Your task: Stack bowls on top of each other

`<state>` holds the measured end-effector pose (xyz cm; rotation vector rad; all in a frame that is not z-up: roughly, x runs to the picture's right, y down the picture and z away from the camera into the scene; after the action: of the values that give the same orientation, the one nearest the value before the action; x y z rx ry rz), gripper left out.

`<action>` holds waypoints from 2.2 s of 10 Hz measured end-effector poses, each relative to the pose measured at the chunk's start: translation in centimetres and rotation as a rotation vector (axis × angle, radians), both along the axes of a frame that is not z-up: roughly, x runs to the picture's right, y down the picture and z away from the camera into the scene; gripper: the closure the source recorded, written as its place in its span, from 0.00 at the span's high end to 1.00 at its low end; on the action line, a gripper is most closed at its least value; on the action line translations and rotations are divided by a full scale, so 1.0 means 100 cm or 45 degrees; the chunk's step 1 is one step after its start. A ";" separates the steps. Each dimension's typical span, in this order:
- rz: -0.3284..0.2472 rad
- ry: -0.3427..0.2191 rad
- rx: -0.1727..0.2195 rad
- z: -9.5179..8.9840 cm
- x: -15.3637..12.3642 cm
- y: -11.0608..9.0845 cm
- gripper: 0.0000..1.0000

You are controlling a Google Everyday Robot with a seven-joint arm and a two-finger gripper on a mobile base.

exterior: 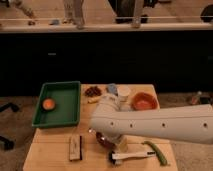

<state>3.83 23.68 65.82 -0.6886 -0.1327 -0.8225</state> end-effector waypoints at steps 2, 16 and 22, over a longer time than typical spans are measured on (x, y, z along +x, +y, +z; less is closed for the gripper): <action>-0.048 -0.060 -0.034 0.000 -0.010 0.003 0.80; 0.040 -0.234 -0.211 0.068 0.034 -0.005 0.80; 0.039 -0.208 -0.200 0.074 0.059 0.009 0.80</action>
<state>9.68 24.62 73.21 -0.7642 -0.3573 -0.8448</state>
